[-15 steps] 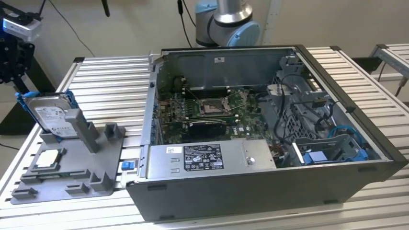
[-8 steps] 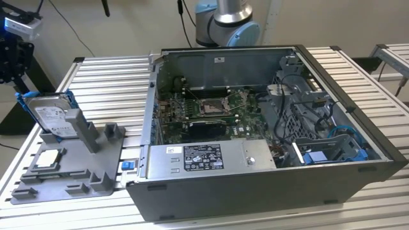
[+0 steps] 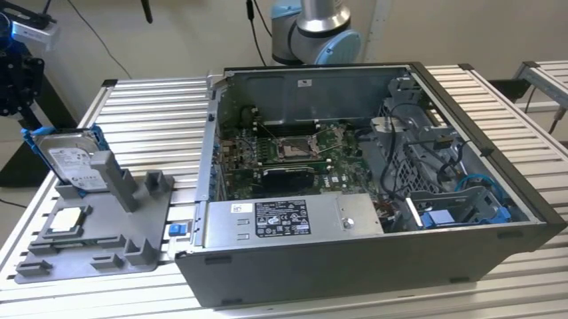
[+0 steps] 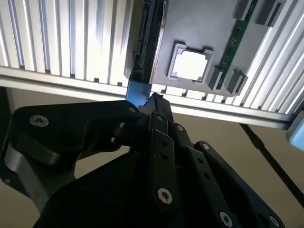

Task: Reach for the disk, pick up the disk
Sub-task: 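Pick up the disk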

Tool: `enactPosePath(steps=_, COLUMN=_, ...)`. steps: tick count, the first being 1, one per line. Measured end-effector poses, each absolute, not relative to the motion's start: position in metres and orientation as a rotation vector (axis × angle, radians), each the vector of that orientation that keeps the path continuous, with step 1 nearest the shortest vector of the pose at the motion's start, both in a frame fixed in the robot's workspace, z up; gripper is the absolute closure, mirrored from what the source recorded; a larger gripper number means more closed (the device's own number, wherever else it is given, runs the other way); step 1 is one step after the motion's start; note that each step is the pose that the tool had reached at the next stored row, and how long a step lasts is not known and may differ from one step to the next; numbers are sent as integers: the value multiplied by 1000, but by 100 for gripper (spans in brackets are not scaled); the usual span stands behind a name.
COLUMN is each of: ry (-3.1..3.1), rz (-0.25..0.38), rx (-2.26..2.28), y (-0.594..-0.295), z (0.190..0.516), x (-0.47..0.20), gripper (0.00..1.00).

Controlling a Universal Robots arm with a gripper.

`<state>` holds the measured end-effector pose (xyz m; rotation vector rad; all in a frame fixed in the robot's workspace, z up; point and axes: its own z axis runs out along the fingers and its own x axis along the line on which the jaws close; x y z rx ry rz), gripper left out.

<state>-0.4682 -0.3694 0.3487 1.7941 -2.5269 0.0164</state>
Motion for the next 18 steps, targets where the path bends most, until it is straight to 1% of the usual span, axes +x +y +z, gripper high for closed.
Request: enactPosePath(steps=18, ry=-2231, rz=25, rx=2156, y=-369, z=348, x=-468, gripper=100)
